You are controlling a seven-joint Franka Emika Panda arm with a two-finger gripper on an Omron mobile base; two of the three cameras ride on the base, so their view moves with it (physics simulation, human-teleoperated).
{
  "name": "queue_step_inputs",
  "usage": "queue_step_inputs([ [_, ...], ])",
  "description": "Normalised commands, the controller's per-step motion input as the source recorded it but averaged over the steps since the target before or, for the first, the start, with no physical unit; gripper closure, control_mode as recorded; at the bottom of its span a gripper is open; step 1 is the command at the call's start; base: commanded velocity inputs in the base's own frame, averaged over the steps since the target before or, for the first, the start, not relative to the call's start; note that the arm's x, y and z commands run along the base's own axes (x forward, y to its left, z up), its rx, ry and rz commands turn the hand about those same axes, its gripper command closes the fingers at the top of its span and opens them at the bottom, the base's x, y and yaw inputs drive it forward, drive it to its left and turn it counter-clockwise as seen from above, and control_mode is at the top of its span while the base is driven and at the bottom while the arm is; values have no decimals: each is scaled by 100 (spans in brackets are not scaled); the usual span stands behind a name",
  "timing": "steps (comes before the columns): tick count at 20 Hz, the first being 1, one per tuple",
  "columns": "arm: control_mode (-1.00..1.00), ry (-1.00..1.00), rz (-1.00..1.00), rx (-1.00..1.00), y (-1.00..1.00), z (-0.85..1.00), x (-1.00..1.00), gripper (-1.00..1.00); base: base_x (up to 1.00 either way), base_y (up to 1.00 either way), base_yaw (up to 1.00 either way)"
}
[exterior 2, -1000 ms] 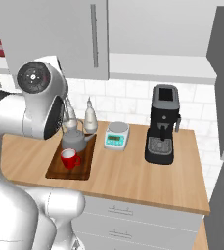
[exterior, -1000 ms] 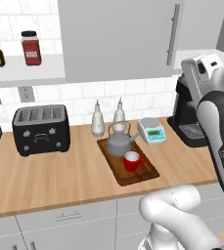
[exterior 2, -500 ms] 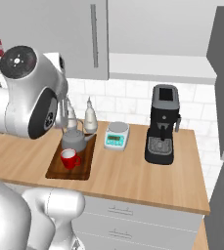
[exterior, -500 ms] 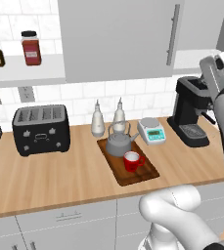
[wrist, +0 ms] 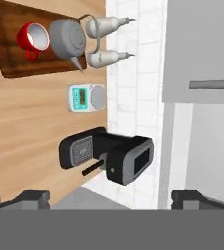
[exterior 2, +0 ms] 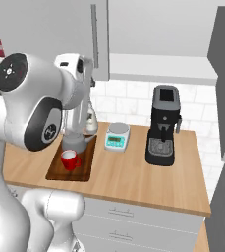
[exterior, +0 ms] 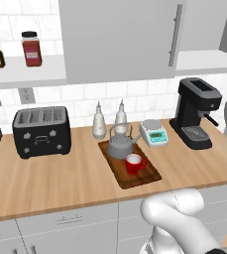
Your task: Pick the kettle from the counter and place it on the tray. Then pick the mug from the cabinet and place it on the tray. Then close the cabinet doors.
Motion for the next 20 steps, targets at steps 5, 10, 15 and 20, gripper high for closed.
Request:
queue_step_inputs([
  [5,-100,-16,-19,-1,-83,1,-18,-100,0,0,0],
  [10,-100,-8,-21,0,-75,2,-47,-100,0,0,0],
  [15,-100,0,-27,0,-66,11,-55,-100,0,0,0],
  [20,-100,-1,-26,0,-72,11,-62,-100,0,0,0],
])
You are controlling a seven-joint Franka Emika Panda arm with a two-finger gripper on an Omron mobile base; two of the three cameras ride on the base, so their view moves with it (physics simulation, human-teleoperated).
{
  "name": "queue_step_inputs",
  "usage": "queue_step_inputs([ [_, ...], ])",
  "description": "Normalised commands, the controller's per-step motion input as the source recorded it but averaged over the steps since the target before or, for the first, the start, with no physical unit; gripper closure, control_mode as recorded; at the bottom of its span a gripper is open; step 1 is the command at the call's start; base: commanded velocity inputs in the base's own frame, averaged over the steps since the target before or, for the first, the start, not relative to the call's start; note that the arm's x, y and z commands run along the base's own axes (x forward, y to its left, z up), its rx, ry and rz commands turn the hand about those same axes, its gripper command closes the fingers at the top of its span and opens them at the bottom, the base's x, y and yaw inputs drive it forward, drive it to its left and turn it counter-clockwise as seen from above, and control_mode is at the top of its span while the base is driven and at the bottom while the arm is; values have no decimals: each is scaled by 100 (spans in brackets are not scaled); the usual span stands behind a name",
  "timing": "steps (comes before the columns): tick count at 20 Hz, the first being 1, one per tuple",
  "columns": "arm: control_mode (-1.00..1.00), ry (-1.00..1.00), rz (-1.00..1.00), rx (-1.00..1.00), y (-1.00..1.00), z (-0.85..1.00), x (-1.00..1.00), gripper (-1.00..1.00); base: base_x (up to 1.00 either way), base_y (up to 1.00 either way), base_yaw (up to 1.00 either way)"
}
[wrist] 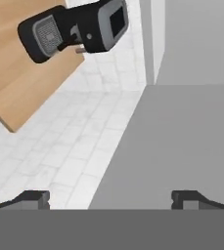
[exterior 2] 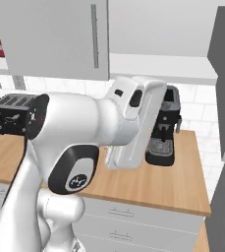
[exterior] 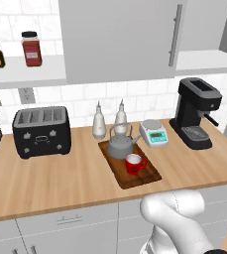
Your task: Pick the kettle from the counter and place it on the tray. Then pick the mug from the cabinet and place it on the tray. Then close the cabinet doors.
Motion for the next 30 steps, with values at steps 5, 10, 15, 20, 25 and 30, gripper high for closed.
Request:
queue_step_inputs([
  [5,-100,-15,-6,0,-70,13,-86,-100,0,0,0],
  [10,-100,-9,-14,-7,-52,14,-81,-100,0,0,0],
  [15,-100,1,-24,-18,-40,13,-37,-100,0,0,0],
  [20,-100,5,-9,-28,-43,-2,6,-100,0,0,0],
  [25,-100,2,0,-27,-33,-4,13,-100,0,0,0],
  [30,-100,0,0,-6,-21,10,6,-100,0,0,0],
])
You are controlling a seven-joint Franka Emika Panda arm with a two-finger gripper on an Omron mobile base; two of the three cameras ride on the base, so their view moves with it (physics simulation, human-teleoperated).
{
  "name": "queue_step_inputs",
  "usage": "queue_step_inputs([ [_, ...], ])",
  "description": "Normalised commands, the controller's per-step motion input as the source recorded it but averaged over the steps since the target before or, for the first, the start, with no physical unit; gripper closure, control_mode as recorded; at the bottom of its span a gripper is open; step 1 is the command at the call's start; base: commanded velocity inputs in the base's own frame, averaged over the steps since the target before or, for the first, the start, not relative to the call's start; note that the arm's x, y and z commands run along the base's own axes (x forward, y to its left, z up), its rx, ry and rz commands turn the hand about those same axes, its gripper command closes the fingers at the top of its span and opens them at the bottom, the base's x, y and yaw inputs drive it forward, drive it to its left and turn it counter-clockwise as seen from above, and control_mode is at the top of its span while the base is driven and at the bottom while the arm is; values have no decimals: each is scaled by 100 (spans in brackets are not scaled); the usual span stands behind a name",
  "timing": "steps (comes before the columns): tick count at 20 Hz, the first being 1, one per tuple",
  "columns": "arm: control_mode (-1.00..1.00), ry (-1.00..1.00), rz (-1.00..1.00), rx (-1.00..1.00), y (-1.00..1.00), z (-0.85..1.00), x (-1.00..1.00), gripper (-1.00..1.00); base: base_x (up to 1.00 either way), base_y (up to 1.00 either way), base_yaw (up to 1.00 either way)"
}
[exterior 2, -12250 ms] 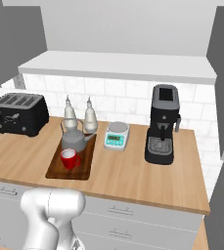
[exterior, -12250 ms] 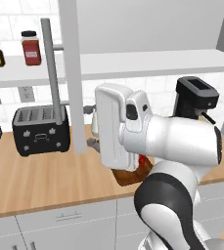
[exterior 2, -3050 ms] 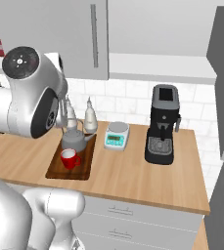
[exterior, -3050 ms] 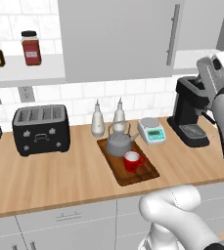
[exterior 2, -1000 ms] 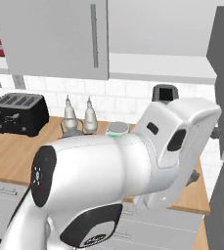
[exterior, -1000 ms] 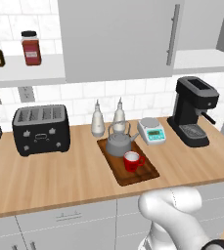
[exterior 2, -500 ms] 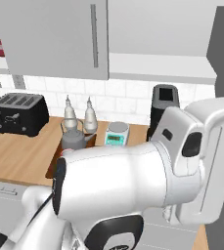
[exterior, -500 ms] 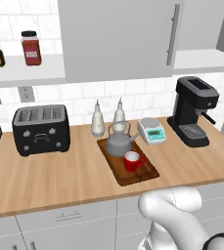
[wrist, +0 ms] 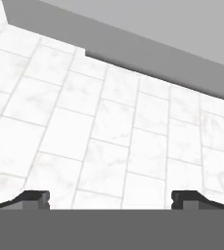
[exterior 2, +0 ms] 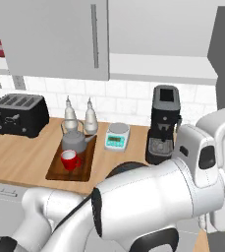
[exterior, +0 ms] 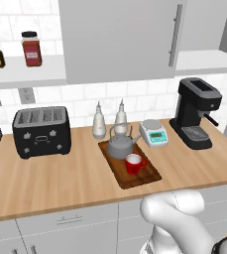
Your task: Pick the kettle from the counter and place it on the tray. Then pick the mug from the cabinet and place it on the tray. Then close the cabinet doors.
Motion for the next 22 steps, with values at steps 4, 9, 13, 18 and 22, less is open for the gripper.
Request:
queue_step_inputs([
  [4,-100,1,0,1,-13,19,22,-100,0,0,0],
  [9,-100,8,0,8,-12,17,23,-100,0,0,0],
  [13,-100,8,1,21,-13,13,18,-100,0,0,0],
  [18,-100,7,4,26,-11,10,18,-100,0,0,0],
  [22,-100,2,9,15,-11,0,19,-100,0,0,0],
])
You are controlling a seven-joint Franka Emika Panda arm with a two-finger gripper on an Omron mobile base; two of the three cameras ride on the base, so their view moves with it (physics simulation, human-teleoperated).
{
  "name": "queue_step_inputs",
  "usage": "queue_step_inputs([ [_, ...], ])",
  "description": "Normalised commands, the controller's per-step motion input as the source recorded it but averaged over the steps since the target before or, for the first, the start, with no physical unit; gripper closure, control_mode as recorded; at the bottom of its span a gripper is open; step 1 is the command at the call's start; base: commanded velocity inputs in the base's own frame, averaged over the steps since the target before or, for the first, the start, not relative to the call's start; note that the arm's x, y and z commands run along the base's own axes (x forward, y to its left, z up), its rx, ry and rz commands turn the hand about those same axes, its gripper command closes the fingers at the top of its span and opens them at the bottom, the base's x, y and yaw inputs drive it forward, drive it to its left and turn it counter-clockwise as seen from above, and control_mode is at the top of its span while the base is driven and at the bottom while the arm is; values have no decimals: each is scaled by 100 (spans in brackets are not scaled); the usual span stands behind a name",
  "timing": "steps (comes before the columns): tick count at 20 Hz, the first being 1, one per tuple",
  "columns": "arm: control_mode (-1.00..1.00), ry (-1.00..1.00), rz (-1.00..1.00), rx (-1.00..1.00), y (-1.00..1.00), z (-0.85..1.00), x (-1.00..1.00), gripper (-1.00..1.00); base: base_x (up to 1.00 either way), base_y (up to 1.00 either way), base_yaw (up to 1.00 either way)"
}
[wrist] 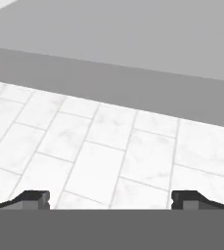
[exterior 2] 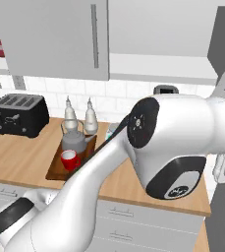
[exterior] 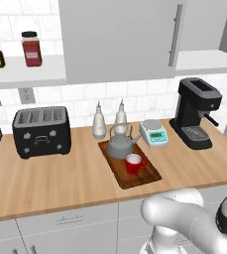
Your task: Pick the kettle from the counter and place it on the tray. Then pick the mug from the cabinet and place it on the tray. Then close the cabinet doors.
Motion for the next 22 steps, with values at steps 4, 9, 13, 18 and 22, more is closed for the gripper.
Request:
queue_step_inputs([
  [4,-100,5,10,6,-14,-3,26,-100,0,0,0],
  [9,-100,8,11,0,-13,-11,30,-100,0,0,0],
  [13,-100,11,12,2,-4,-22,35,-100,0,0,0],
  [18,-100,13,9,6,-3,-13,43,-100,0,0,0],
  [22,-100,12,11,9,10,-14,37,-100,0,0,0],
])
